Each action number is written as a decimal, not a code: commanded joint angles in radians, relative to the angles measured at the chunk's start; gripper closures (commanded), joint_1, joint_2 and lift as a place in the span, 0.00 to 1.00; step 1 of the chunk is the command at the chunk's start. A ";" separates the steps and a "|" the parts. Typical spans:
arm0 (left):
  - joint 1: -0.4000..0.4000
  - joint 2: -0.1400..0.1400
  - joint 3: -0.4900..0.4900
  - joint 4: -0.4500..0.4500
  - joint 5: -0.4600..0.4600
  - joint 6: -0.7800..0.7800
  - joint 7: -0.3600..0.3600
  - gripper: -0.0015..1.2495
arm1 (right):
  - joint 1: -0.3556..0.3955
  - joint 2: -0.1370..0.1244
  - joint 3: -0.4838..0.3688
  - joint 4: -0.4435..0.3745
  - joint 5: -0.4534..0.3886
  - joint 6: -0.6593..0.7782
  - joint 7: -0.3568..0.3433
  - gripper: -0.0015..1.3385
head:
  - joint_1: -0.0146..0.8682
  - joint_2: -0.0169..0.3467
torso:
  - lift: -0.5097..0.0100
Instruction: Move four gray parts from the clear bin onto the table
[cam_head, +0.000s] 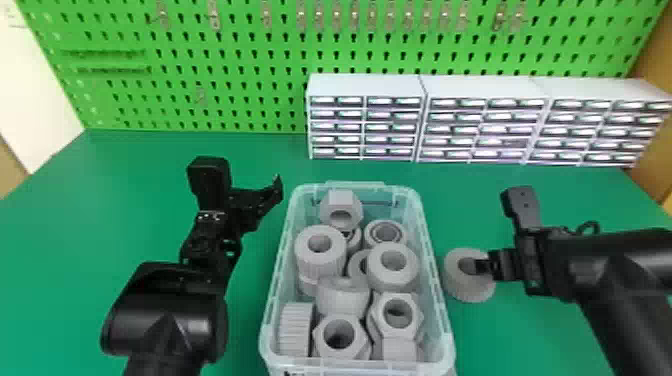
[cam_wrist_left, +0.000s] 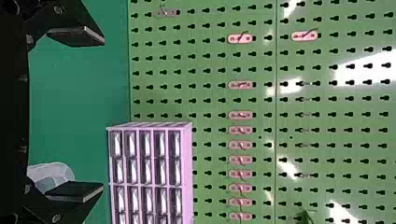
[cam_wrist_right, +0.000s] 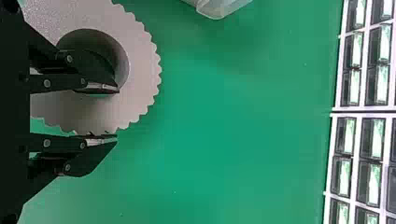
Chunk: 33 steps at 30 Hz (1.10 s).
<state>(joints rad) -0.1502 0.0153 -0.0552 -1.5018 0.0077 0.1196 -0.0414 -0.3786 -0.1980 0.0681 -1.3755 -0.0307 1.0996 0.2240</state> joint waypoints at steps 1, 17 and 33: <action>0.000 0.000 0.000 0.000 0.000 0.000 0.000 0.15 | 0.003 0.002 -0.004 0.015 0.002 -0.007 0.000 0.78 | 0.80 0.24 | 0.88; 0.005 0.000 0.000 0.002 0.002 0.000 0.000 0.15 | 0.006 0.002 -0.013 0.027 -0.009 0.000 0.000 0.56 | 0.80 0.24 | 0.88; 0.011 0.000 0.006 0.002 0.002 0.000 0.000 0.15 | -0.017 -0.008 -0.004 -0.065 -0.023 0.124 0.011 0.36 | 0.80 0.24 | 0.88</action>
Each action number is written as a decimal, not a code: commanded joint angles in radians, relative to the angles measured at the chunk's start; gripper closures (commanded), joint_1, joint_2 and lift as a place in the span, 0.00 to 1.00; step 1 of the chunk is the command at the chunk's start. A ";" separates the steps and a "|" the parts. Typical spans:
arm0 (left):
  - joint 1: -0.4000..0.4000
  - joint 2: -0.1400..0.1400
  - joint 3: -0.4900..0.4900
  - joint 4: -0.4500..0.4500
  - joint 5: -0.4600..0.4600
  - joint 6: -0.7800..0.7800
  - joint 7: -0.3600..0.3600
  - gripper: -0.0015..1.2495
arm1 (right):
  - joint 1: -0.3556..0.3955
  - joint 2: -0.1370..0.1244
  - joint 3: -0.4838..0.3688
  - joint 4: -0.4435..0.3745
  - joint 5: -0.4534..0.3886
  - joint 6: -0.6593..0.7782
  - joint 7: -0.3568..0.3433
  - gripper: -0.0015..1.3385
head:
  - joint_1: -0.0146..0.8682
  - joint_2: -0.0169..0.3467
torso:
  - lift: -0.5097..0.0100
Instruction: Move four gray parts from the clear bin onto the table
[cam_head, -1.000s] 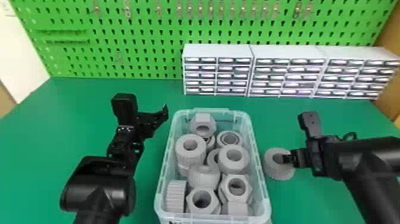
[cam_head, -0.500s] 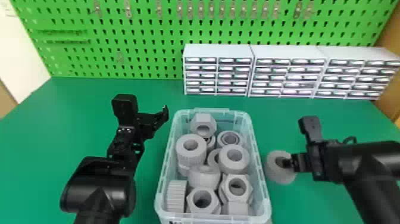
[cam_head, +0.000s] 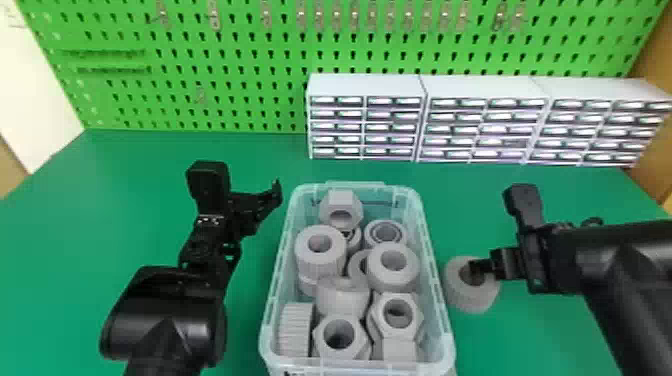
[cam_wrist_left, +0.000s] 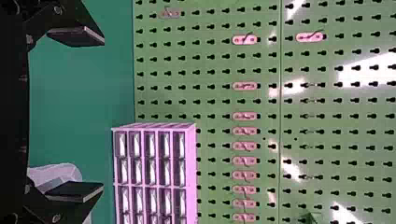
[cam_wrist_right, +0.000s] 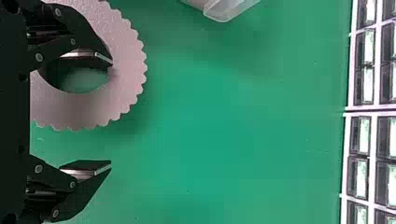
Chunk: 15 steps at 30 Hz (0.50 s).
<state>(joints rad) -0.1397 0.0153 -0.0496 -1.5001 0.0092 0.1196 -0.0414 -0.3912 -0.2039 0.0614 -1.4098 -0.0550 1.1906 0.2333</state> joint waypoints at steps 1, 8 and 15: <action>0.000 0.000 0.001 0.000 0.000 0.000 0.000 0.15 | -0.006 -0.003 0.005 -0.044 0.001 0.044 0.001 0.36 | 0.80 0.24 | 0.88; 0.002 0.000 0.001 0.000 -0.002 0.000 0.000 0.15 | -0.021 -0.009 0.008 -0.149 0.003 0.115 0.003 0.36 | 0.80 0.24 | 0.88; 0.002 0.000 0.001 0.000 -0.003 0.000 0.000 0.15 | -0.052 -0.017 0.018 -0.235 -0.002 0.185 0.015 0.36 | 0.80 0.24 | 0.88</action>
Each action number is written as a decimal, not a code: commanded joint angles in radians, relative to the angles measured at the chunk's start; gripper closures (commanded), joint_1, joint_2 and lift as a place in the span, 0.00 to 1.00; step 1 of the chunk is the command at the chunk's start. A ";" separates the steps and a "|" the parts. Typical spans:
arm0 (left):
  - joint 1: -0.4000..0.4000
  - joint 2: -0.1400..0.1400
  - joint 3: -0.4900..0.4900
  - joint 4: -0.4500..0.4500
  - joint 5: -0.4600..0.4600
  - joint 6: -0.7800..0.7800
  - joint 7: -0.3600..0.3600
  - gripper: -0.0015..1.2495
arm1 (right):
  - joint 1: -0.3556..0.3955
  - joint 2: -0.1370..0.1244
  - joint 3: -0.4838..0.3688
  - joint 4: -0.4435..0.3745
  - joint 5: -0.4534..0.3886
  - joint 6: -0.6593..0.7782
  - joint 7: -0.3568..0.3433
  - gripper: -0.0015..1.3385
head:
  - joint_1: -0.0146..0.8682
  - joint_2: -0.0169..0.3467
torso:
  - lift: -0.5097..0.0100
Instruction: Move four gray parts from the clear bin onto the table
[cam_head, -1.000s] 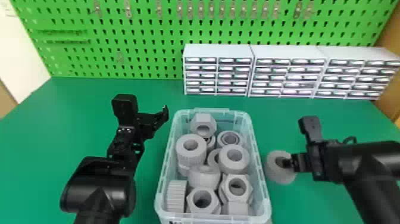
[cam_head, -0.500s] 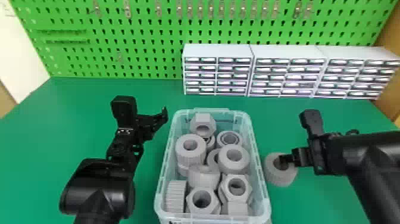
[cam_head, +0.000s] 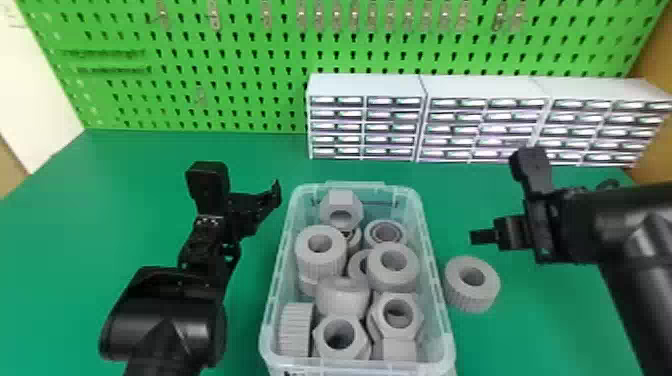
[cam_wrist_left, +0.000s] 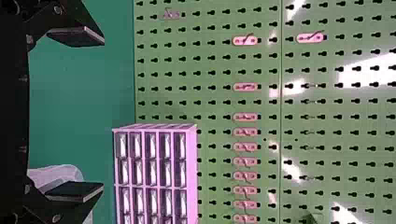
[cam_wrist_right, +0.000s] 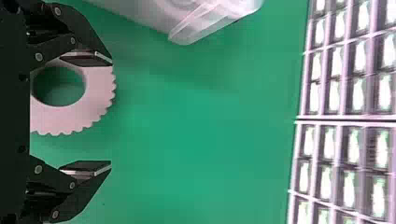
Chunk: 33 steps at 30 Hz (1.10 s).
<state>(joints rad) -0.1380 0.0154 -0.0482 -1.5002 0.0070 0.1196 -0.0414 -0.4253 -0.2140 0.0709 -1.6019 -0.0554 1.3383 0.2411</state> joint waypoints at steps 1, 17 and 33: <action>0.000 0.000 -0.001 0.000 -0.001 0.000 0.000 0.15 | -0.024 -0.010 0.015 -0.053 -0.006 0.048 0.011 0.36 | 0.80 0.24 | 0.88; 0.000 0.000 -0.001 0.000 -0.002 0.000 0.000 0.15 | -0.101 -0.008 0.079 -0.093 -0.040 0.064 0.034 0.36 | 0.80 0.24 | 0.88; 0.000 0.000 0.001 0.000 -0.004 0.000 0.000 0.15 | -0.168 0.019 0.176 -0.044 -0.081 -0.001 0.060 0.36 | 0.80 0.24 | 0.88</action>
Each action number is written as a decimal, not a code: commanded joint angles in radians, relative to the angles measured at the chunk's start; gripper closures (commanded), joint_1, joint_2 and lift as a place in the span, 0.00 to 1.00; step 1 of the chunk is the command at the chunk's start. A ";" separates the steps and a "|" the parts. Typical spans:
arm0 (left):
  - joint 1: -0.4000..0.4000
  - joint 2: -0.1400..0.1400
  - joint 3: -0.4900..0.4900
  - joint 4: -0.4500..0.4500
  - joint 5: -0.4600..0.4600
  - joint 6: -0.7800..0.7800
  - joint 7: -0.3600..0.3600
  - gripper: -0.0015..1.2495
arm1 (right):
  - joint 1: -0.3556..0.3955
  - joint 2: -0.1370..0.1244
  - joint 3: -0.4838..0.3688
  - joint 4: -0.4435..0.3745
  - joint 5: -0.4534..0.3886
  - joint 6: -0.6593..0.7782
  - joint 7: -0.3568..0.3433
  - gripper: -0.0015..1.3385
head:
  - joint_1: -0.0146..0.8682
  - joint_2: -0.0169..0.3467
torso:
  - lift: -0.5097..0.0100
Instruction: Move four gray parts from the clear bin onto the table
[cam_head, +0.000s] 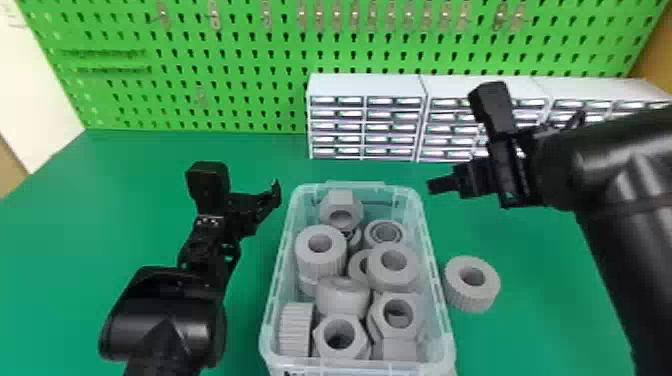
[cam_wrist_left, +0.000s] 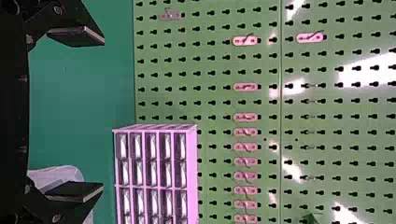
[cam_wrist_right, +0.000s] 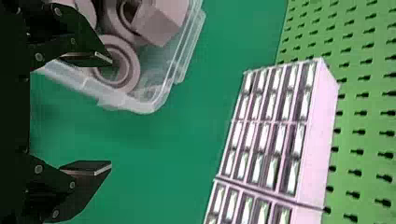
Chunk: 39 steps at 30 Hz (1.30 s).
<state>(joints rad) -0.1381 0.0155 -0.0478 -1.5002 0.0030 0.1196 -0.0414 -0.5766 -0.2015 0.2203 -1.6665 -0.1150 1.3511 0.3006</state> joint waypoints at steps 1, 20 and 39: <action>0.000 0.001 0.000 0.000 0.000 0.000 0.000 0.15 | -0.023 0.008 0.037 0.031 -0.038 -0.024 0.002 0.36 | 0.80 0.24 | 0.88; 0.002 0.003 0.006 0.000 -0.008 0.000 -0.002 0.15 | -0.114 0.034 0.252 0.166 -0.187 -0.072 0.002 0.36 | 0.80 0.24 | 0.88; 0.009 0.023 0.011 0.000 -0.005 0.000 -0.002 0.15 | -0.131 0.039 0.306 0.212 -0.212 0.039 0.002 0.36 | 0.80 0.24 | 0.88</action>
<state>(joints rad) -0.1292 0.0347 -0.0374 -1.5002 -0.0016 0.1196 -0.0430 -0.7049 -0.1614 0.5230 -1.4586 -0.3251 1.3547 0.3022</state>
